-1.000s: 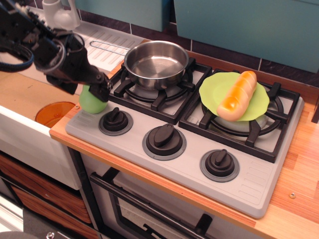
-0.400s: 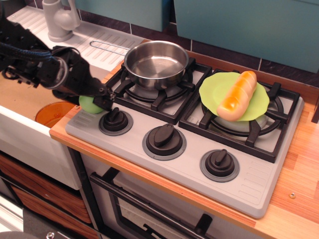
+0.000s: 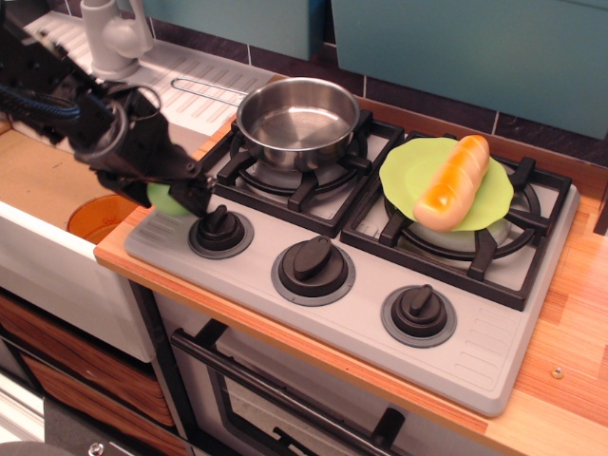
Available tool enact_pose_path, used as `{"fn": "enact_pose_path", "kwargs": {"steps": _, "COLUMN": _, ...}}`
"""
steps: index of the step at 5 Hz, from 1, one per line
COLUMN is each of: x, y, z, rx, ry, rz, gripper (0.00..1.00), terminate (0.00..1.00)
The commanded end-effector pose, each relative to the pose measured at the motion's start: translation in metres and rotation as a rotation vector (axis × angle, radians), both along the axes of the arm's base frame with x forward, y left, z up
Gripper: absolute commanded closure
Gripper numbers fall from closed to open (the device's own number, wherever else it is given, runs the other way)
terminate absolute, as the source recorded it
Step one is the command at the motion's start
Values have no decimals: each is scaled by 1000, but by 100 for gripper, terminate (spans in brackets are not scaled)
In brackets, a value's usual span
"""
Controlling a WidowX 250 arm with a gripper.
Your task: Put bread on plate and pear in pot or pan on stove
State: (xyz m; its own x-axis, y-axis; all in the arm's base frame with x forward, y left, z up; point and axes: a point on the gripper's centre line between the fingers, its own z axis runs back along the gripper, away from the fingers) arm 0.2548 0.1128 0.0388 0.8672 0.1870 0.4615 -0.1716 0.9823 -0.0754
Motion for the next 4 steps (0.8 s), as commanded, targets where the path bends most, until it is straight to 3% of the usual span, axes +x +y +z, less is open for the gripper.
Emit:
{"fn": "enact_pose_path", "kwargs": {"steps": 1, "x": 11, "y": -7, "z": 80, "rx": 114, "ry": 15, "rz": 9, "gripper": 100, "terminate": 0}}
{"fn": "enact_pose_path", "kwargs": {"steps": 2, "x": 34, "y": -23, "z": 96, "rx": 131, "ry": 15, "rz": 21, "gripper": 100, "terminate": 0}}
{"fn": "enact_pose_path", "kwargs": {"steps": 4, "x": 89, "y": -52, "z": 90, "rx": 119, "ry": 0, "rz": 34, "gripper": 100, "terminate": 0}}
